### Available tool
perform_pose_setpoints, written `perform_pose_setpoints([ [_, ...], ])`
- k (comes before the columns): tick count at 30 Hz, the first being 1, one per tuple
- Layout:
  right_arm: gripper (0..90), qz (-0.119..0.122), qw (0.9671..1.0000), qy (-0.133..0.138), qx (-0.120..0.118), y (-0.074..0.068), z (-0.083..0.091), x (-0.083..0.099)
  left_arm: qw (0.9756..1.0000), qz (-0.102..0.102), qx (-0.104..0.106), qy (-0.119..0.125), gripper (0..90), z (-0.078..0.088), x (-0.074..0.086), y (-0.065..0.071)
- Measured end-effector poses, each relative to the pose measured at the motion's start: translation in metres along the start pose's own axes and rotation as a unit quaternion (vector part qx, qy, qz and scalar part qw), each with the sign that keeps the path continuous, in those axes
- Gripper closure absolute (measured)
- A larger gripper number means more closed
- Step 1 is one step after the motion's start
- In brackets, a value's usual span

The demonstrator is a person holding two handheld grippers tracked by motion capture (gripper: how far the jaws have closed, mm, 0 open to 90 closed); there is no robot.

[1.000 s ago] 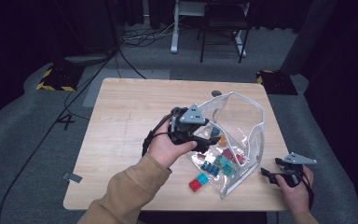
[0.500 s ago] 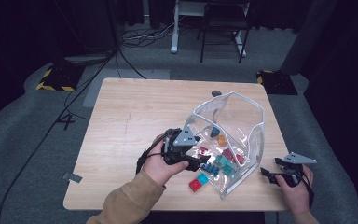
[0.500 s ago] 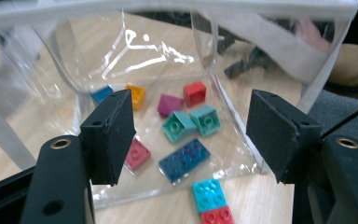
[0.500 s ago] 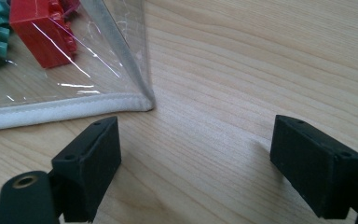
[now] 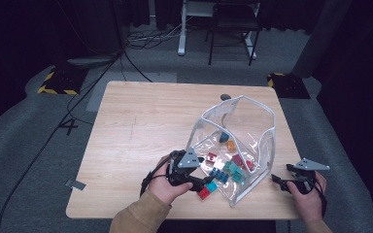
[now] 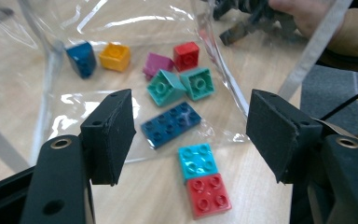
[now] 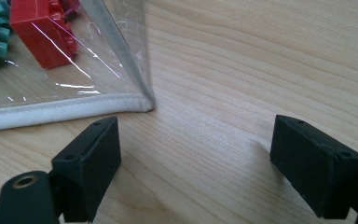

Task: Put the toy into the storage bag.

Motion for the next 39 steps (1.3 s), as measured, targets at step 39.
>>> perform_pose_setpoints([
  [39,16.3,-0.001,1.0000,0.000,-0.001,0.000,0.000,0.000,0.9964,0.021,0.014,-0.081,57.7,-0.047,0.078,0.011],
])
Point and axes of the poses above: each handheld gripper's, and its own axes: z roughly backward along the jaws, x roughly out of its underside, y roughly to its right, the point moved 9 cm from there along -z, roughly forward along the jaws, and after that the axes turned 1 degree about x, right-handed, at the moved point
